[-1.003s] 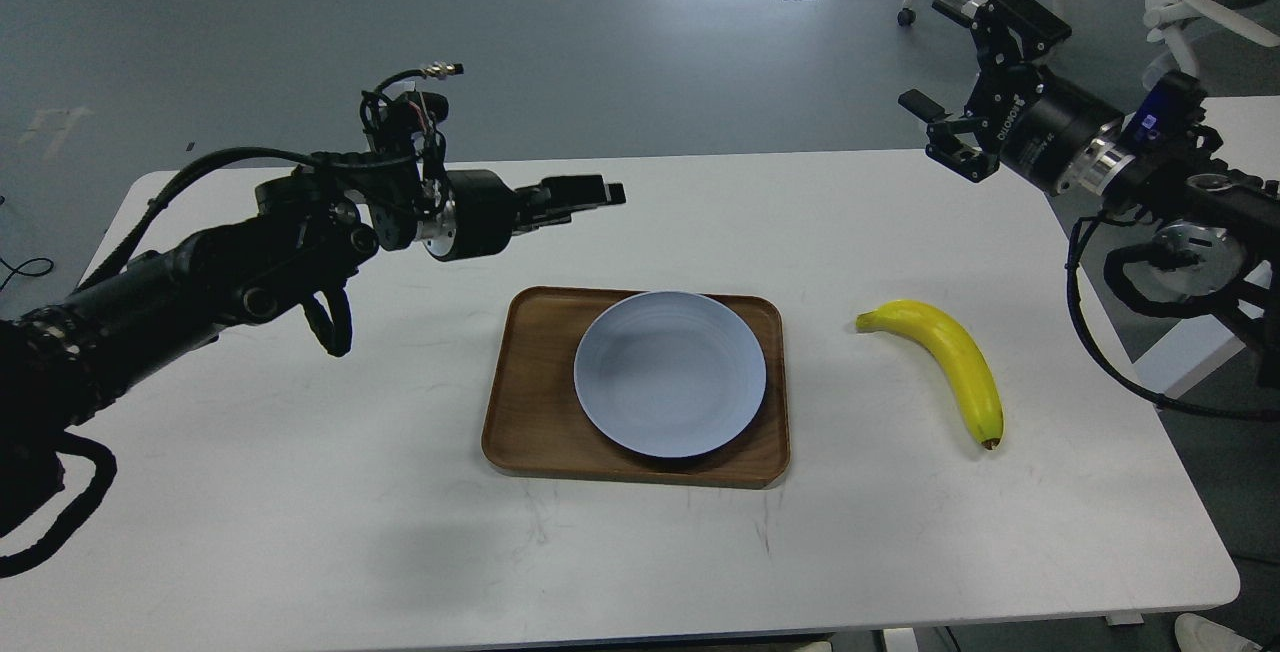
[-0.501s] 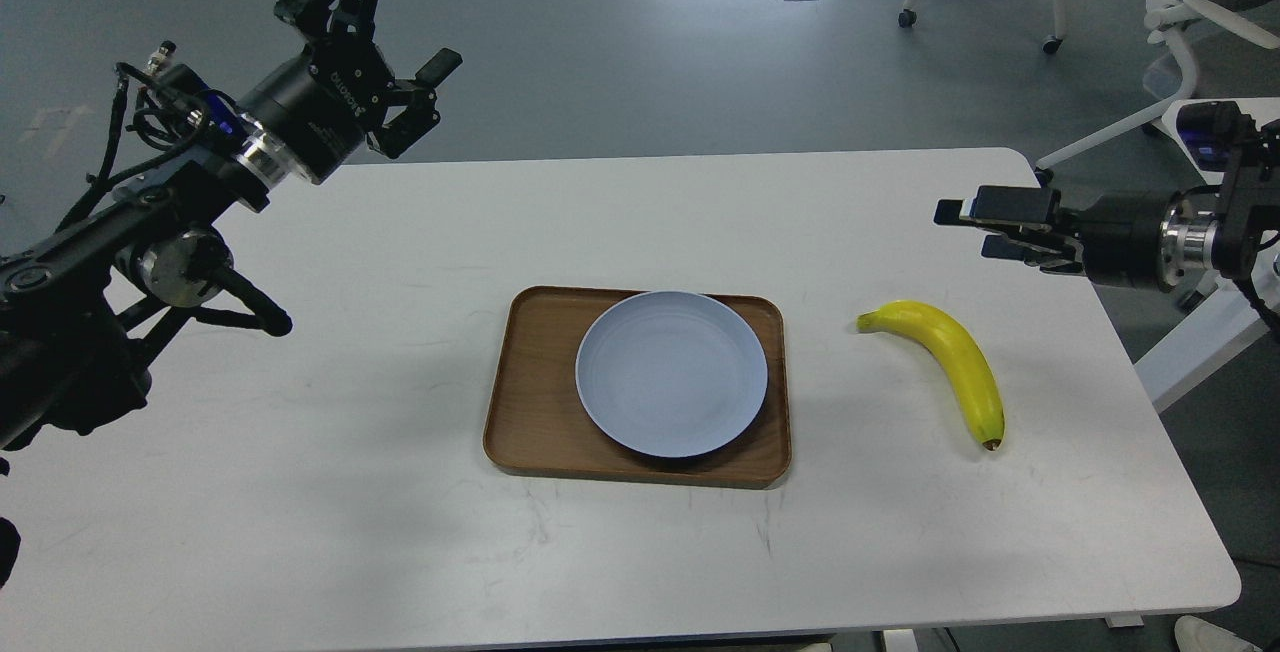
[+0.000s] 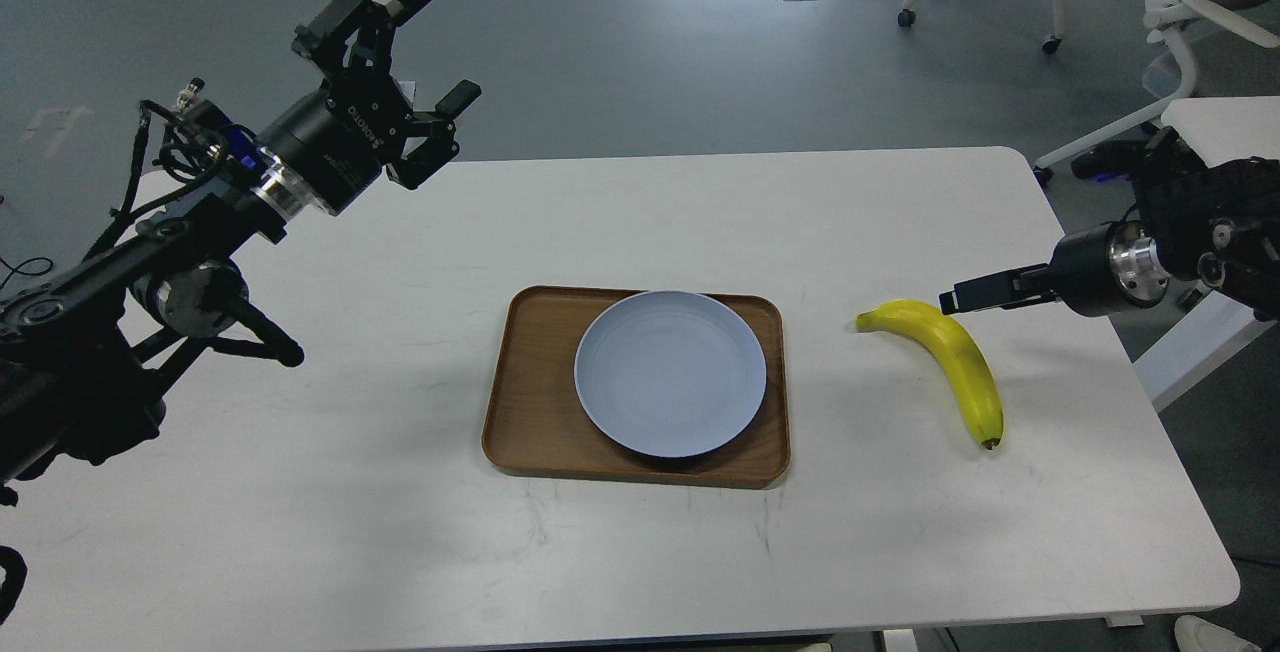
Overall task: Place banana on plate with both arms
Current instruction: 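Lower the right gripper onto the yellow banana and grasp it, then lift the banana with the right gripper and carry it over the plate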
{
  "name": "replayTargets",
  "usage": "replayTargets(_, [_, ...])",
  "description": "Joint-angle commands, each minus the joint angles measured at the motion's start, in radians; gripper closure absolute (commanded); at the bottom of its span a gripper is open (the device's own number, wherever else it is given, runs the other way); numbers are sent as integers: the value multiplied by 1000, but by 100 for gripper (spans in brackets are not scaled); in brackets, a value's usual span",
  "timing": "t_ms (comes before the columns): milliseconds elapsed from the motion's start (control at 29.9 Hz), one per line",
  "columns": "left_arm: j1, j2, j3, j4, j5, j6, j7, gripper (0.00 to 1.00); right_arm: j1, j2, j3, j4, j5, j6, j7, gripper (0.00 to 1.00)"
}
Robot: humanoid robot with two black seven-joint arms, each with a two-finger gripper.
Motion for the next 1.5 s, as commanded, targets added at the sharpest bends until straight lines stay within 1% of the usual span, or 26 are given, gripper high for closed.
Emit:
replayTargets(0, [3,4,-1,0,0,-1,-1,2,-5,43,-39,-40,1,0,0,0])
replayTargets(234, [4,-10,-1,0,0,5,-1,2,-48,89,-59,-92,1,0,0,0])
replayTargets(468, [4,-15,-1,0,0,2,-1,2,-76,118,-59,-103,1,0,0,0])
replayTargets(602, [6,-15,-1,0,1,4,-1,2,-79,132,-57,-98,4,0,0,4])
replayTargets(635, [6,-15,-1,0,0,4,-1,2,-77,133,-57,-98,4,0,0,6])
replayTargets(668, [6,-15,-1,0,0,4,-1,2,-77,134,-57,-98,4,0,0,6])
replayTargets(702, [6,-13,-1,0,0,4,-2,2,-77,134,-60,-96,4,0,0,10])
replayTargets(735, [6,-13,-1,0,0,4,-2,2,-79,134,-60,-96,4,0,0,11])
replayTargets(769, [6,-12,-1,0,0,4,-2,2,-79,134,-68,-96,4,0,0,15])
replayTargets(802, [6,-10,-1,0,0,2,-2,2,-79,134,-77,-96,4,0,0,25])
replayTargets(869, [6,-10,-3,0,0,2,-1,2,-79,132,-82,-93,6,0,0,34])
replayTargets(902, [6,-10,-3,0,0,2,-1,2,-79,132,-83,-92,6,0,0,42])
replayTargets(936, [4,-10,-3,0,0,2,-1,2,-79,132,-85,-92,6,0,0,47])
replayTargets(969, [6,-10,-3,0,0,2,-2,2,-79,132,-87,-92,6,0,0,56])
replayTargets(1036, [6,-10,-3,0,0,2,-2,2,-79,127,-88,-89,6,0,0,66])
replayTargets(1069, [6,-9,-3,0,0,2,-2,2,-80,126,-88,-86,6,0,0,75])
replayTargets(1203, [6,-7,-3,0,0,0,-2,2,-74,115,-88,-78,7,0,0,81])
replayTargets(1337, [4,-4,-3,0,0,0,-2,2,-50,78,-87,-46,7,0,0,81])
replayTargets(1470, [4,-4,-6,-1,0,0,-2,2,30,16,-87,29,7,0,0,81])
